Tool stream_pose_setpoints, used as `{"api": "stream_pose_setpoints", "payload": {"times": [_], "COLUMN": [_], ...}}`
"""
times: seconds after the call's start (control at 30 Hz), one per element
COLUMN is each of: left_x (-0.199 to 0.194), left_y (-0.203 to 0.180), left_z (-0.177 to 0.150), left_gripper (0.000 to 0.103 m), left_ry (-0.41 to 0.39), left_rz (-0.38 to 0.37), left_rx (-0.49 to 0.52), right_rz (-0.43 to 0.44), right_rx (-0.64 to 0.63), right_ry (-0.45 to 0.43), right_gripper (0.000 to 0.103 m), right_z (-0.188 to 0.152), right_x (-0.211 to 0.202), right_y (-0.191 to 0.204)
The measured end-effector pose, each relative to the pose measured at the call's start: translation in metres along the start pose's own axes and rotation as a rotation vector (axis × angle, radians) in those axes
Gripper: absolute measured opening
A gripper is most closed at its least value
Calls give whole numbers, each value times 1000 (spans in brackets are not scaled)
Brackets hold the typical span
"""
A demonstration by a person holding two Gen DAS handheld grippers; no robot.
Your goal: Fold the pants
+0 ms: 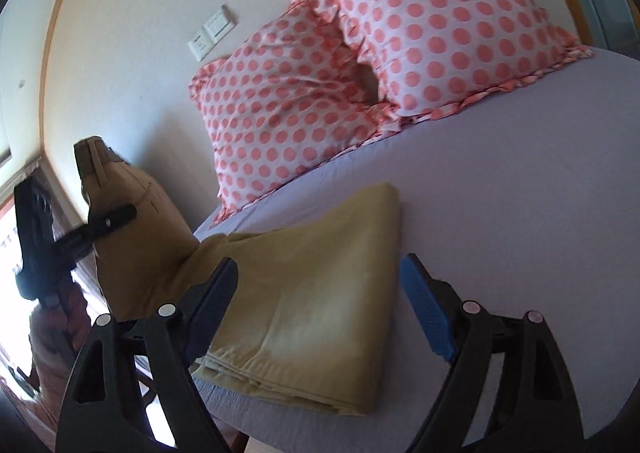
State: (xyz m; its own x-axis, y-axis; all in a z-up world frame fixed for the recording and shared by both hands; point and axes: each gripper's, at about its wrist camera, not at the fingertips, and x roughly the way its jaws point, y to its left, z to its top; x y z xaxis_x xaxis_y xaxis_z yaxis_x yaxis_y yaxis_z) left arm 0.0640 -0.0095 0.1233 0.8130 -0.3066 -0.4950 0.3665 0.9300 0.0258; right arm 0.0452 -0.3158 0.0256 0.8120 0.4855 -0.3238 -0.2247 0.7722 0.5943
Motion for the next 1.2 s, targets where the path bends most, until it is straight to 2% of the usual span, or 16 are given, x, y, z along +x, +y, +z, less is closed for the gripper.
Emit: {"api": "stream_pose_setpoints", "payload": {"times": [0.07,0.13,0.17,0.2,0.27,0.33,0.43,0.47,0.5,0.57,0.67,0.7,0.77,0.87,1.0,1.2], "left_x": [24,49,60,66,61,50,30,26,23,26,47,56,75,104,127,125], "left_y": [-53,-93,-107,-117,-127,-115,-74,-55,-30,15,87,103,125,142,142,166], "left_z": [-23,-50,-63,-74,-85,-80,-64,-61,-57,-49,-50,-51,-51,-47,-35,-43], "left_gripper": [18,17,19,21,26,34,47,58,62,62,61,60,61,63,77,76], "left_ry": [51,162,223,236,192,224,256,259,251,244,279,302,348,408,434,452], "left_rz": [-78,-171,-206,-173,-107,-167,-341,-374,-380,-303,-183,-158,-141,-163,-193,-134], "left_rx": [155,255,288,328,397,342,165,97,14,-129,-320,-349,-371,-393,-377,-434], "right_rz": [-6,6,16,24,47,53,20,10,3,-11,11,24,35,44,41,100], "right_rx": [74,146,170,192,204,173,112,102,97,67,68,75,99,152,172,164], "right_ry": [-28,-35,-29,-18,31,94,211,249,277,313,356,367,383,392,437,446], "right_gripper": [86,87,87,88,89,89,87,80,76,64,59,58,48,40,40,40], "right_z": [7,13,16,19,24,28,28,28,26,27,32,34,39,47,52,54], "right_x": [-10,-15,-15,-13,-3,12,39,50,56,72,91,95,104,112,123,121], "right_y": [-18,-33,-39,-43,-45,-40,-31,-30,-32,-30,-29,-29,-35,-47,-48,-54]}}
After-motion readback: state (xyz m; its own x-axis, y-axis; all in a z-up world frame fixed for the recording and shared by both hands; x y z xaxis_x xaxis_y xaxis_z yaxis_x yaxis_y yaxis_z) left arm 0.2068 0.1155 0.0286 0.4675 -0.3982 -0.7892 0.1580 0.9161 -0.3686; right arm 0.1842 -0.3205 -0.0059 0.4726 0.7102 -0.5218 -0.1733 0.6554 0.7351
